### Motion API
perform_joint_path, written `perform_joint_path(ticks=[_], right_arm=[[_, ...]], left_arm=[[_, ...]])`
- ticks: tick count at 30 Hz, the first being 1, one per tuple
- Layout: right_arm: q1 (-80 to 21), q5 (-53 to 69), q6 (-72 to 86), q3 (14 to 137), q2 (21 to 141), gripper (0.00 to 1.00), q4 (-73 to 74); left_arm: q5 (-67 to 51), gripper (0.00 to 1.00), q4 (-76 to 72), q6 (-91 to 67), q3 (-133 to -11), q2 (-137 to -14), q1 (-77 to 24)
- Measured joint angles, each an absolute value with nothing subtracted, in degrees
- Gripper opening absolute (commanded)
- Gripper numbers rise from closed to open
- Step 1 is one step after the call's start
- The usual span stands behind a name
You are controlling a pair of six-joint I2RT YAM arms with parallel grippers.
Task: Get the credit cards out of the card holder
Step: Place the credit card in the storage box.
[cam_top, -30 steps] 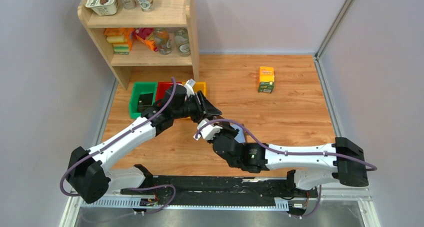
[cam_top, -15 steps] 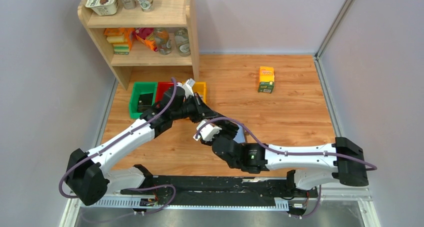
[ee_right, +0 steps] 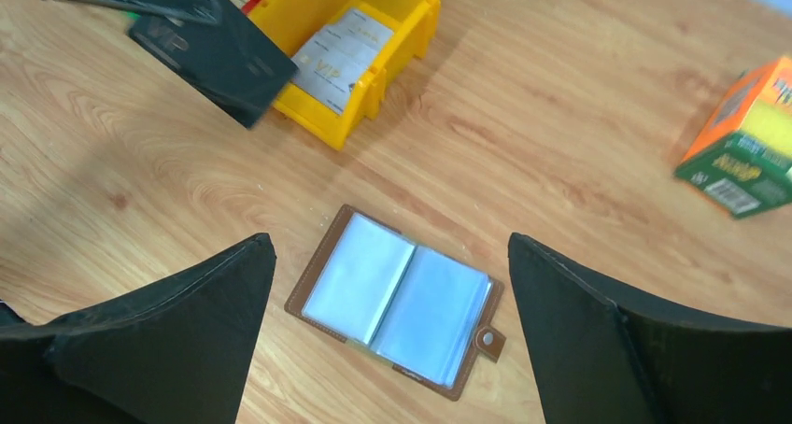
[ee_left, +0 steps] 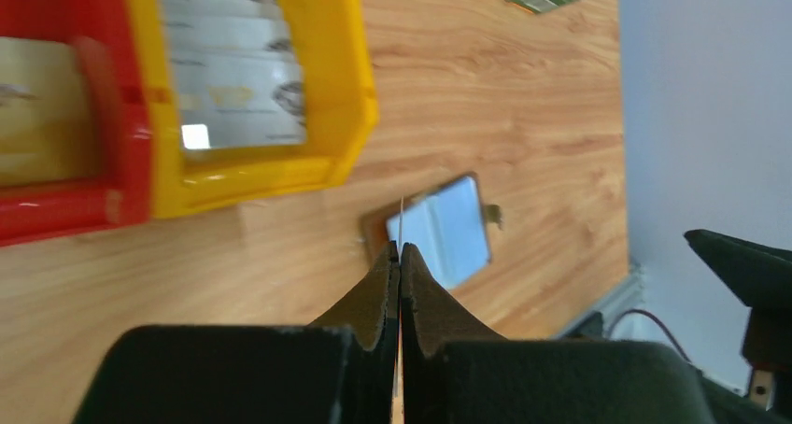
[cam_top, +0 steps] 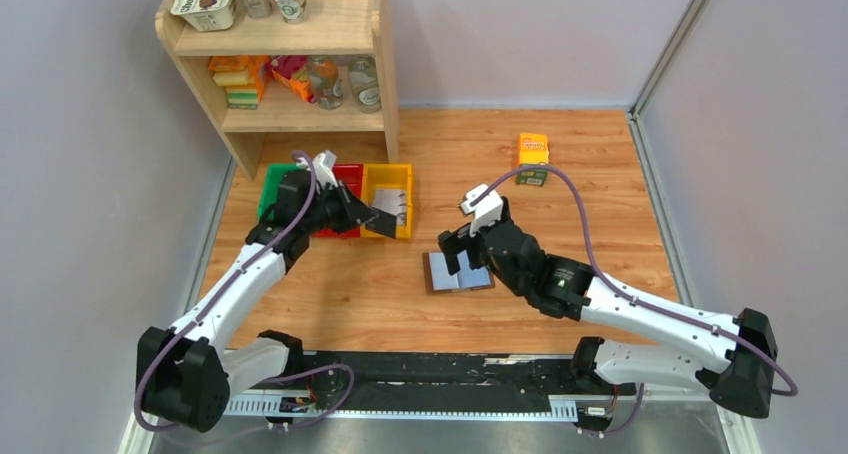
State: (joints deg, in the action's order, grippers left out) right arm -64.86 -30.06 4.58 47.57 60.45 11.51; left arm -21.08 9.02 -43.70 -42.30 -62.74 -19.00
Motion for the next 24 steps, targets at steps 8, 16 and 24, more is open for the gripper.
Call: perform_joint_path(ticks=[8, 16, 24], right_arm=[[-55.22, -17.30, 14.22, 43.07, 56.99, 1.00, 14.48], [-54.43, -12.80, 16.10, 42.96, 58.17, 1.00, 15.49], [-53.80, -11.18, 16.29, 42.50, 58.17, 1.00, 15.38]], left_arm=[[-19.66, 0.00, 22.26, -27.29, -50.48, -64.47, -0.73], [-14.31, 0.00, 28.10, -18.94, -61.71, -75.05, 14.37], [-14.11, 0.04, 28.93, -14.63, -64.45, -86.02, 16.64]])
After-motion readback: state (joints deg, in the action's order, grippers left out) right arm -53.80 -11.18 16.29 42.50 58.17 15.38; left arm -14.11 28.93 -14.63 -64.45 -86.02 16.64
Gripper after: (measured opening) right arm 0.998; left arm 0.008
